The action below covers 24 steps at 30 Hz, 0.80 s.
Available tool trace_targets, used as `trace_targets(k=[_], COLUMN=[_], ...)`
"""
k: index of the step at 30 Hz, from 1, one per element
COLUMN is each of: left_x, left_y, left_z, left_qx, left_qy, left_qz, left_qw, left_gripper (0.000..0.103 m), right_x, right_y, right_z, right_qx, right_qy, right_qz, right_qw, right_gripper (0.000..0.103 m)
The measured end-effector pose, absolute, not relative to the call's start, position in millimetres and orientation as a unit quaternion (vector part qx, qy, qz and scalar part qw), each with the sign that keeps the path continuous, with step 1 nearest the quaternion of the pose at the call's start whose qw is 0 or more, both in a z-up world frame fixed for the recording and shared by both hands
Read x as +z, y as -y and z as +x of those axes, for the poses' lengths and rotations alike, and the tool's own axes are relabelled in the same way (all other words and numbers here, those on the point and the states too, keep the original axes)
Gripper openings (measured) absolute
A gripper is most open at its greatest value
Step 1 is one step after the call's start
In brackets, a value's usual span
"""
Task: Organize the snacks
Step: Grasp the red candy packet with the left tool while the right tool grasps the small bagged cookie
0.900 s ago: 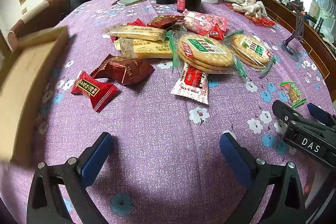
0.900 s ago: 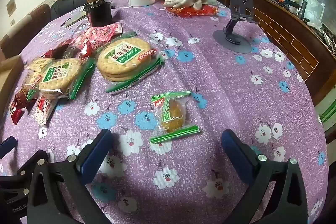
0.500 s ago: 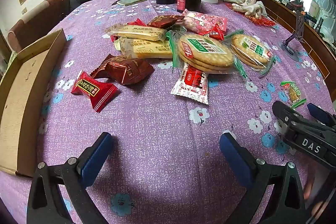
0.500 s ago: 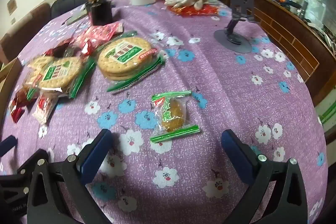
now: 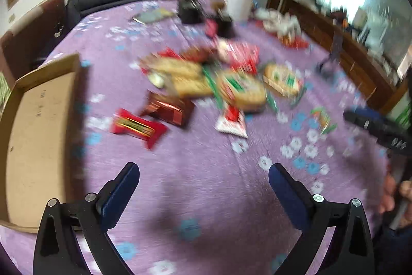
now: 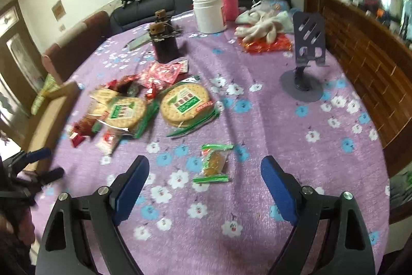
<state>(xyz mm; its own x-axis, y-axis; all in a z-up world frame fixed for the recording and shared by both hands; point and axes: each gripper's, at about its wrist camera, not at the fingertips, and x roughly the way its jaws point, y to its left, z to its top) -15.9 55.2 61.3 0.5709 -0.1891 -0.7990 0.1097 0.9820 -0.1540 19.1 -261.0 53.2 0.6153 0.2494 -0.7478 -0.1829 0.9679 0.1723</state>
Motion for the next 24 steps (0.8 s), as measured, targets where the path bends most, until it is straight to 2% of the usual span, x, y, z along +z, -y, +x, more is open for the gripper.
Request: trace_targets(k=[1, 3, 5, 9, 10, 13, 14, 16, 18, 24], left_x=[65, 71, 70, 64, 65, 68, 69, 69, 69, 56], left_y=[-65, -88, -101, -109, -108, -110, -113, -118, -121, -118], left_z=[-16, -15, -13, -10, -10, -10, -9, -7, -2, 31], left_qx=[-0.087, -0.076, -0.068, -0.086, -0.084, -0.081, -0.079, -0.067, -0.065, -0.057], left_qy=[-0.452, -0.449, -0.453, -0.461, -0.458, -0.453, -0.453, -0.452, -0.455, -0.481], left_qz=[-0.058, -0.078, -0.090, -0.114, -0.111, -0.112, -0.113, -0.112, -0.114, -0.125], left_qw=[0.886, 0.887, 0.884, 0.876, 0.878, 0.881, 0.881, 0.882, 0.881, 0.866], left_gripper=[0.100, 0.088, 0.063, 0.061, 0.061, 0.061, 0.061, 0.061, 0.054, 0.045], right_x=[56, 54, 43, 20, 15, 8, 7, 7, 10, 25], right_y=[266, 275, 280, 285, 282, 263, 255, 233, 217, 183], right_z=[13, 14, 21, 32, 34, 36, 38, 37, 30, -3], right_qx=[0.111, 0.110, 0.107, 0.097, 0.098, 0.090, 0.095, 0.091, 0.100, 0.189], right_qy=[-0.422, -0.429, -0.445, -0.486, -0.493, -0.485, -0.482, -0.467, -0.450, -0.424], right_qz=[0.038, 0.044, 0.063, 0.086, 0.085, 0.045, 0.026, -0.032, -0.068, -0.075], right_qw=[0.899, 0.895, 0.887, 0.864, 0.860, 0.869, 0.870, 0.879, 0.885, 0.883], right_gripper=[0.089, 0.088, 0.083, 0.052, 0.048, 0.044, 0.032, 0.032, 0.028, 0.025])
